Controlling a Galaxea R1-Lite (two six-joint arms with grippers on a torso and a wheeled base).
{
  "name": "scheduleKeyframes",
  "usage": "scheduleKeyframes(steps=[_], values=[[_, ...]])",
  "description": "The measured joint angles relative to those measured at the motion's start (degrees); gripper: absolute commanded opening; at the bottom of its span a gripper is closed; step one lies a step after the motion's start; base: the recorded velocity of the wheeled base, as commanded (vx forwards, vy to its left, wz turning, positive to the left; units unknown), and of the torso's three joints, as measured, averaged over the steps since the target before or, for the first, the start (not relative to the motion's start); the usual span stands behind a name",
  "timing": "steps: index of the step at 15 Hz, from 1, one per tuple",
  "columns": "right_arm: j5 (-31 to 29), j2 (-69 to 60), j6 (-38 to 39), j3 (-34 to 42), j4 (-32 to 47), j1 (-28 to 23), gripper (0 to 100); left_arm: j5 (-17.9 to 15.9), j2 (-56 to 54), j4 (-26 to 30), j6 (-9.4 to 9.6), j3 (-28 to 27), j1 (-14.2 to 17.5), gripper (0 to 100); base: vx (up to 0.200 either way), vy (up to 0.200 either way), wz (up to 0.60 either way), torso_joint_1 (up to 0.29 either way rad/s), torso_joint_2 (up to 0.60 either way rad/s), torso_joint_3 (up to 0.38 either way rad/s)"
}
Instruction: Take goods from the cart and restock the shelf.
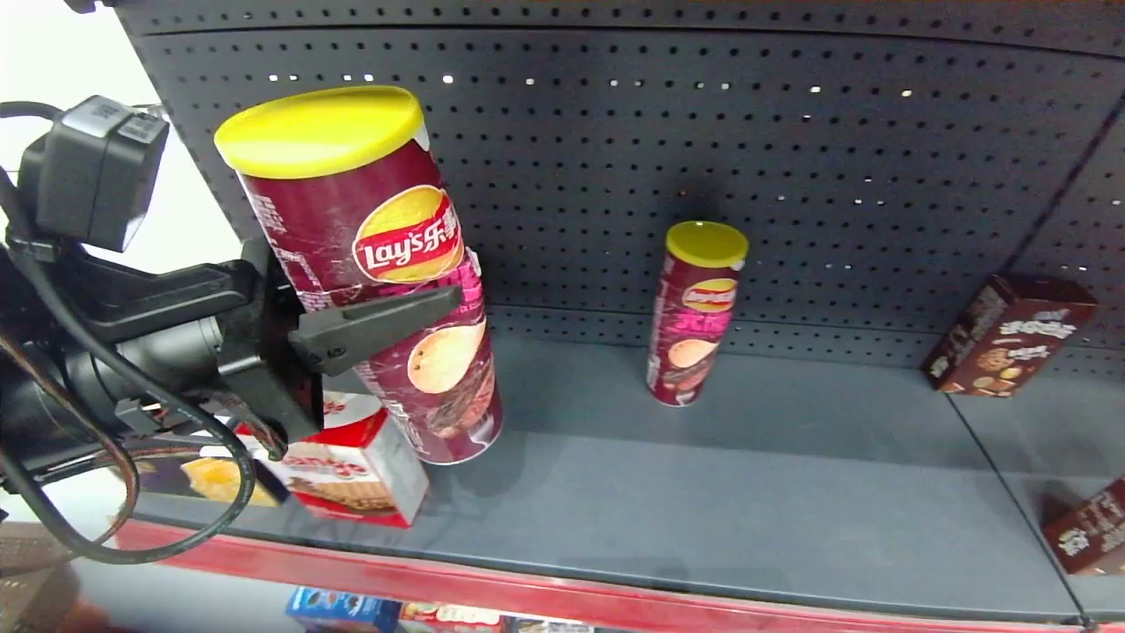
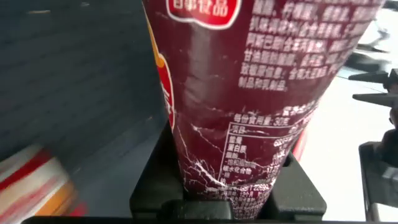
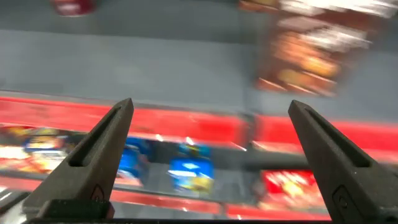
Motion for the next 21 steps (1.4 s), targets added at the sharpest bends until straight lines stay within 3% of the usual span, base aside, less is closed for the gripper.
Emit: scheduleKeyframes(steps=[16,20,21], values=[[-0.4,0.5,-0.9,-0.4,0.3,-0.3,100,0.3,-1.0,-0.9,0.00,0.9,0.9,0,0.000,0.000,0.00,0.000,0.00,0.000],[2.0,12.5,0.4,-12.4,-0.6,0.6,100,0.1,0.3,-3.2,-0.13,0.3,0.8,0,0.000,0.000,0.00,0.000,0.00,0.000],[3.3,17.5,0.4,-16.4,-1.9,1.5,100,0.1,0.9,-3.8,-0.94,-0.4,0.7,0,0.000,0.000,0.00,0.000,0.00,0.000]])
